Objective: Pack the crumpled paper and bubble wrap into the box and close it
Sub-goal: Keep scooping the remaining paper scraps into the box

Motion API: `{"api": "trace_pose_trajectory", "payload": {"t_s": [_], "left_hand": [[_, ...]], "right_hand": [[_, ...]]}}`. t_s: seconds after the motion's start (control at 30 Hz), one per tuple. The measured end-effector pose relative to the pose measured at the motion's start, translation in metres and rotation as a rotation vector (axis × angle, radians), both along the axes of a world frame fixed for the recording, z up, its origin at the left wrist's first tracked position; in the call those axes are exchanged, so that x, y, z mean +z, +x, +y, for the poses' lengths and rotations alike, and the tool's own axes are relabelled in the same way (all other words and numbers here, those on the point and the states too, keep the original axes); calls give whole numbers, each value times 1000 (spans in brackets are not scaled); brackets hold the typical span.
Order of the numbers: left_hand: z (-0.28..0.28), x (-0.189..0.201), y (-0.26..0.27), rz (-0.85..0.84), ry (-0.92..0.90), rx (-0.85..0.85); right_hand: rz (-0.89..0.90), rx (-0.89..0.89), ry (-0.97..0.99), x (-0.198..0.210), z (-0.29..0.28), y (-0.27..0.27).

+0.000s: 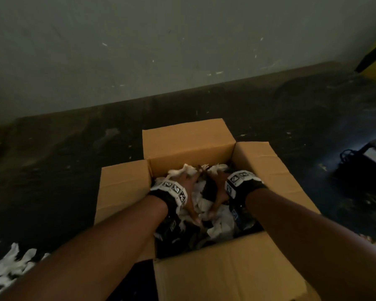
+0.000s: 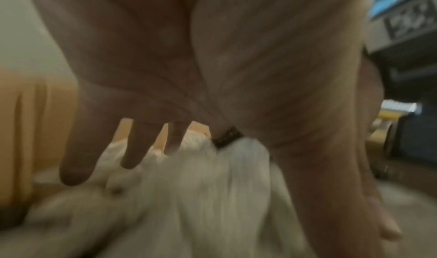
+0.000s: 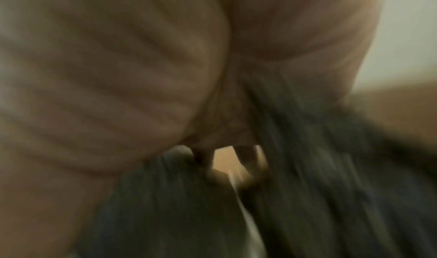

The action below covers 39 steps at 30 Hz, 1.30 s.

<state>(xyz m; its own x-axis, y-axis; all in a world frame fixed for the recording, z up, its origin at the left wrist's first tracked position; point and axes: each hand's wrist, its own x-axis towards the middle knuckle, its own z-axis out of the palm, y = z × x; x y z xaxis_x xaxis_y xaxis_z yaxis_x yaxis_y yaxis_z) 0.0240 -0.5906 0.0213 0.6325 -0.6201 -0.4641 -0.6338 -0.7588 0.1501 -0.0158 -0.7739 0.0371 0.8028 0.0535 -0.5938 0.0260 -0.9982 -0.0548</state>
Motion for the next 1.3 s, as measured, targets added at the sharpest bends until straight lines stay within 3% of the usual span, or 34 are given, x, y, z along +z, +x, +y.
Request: {"api": "trace_pose_trajectory", "payload": {"t_s": [0.13, 0.23, 0.37, 0.53, 0.7, 0.87, 1.0, 1.13, 1.3], "left_hand": [[9, 49, 2, 27, -81, 44], [40, 82, -3, -73, -205, 76], [116, 109, -24, -172, -406, 170], [246, 111, -65, -244, -552, 345], [385, 78, -117, -246, -523, 607], [487, 6, -185, -156, -344, 737], [521, -48, -226, 29, 12, 663], [544, -85, -233, 114, 42, 649], [555, -110, -200, 131, 67, 613]], "right_hand": [[-152, -5, 54, 5, -1, 14], [-271, -25, 95, 52, 26, 3], [-425, 36, 174, 104, 91, -15], [-598, 160, 348, 105, 204, -34], [-537, 331, 522, 81, 337, -57], [-363, 456, 537, 19, 434, -88], [-150, 482, 333, -48, 453, -103], [-59, 459, 215, -103, 450, -113], [-64, 430, 182, -138, 451, -103]]}}
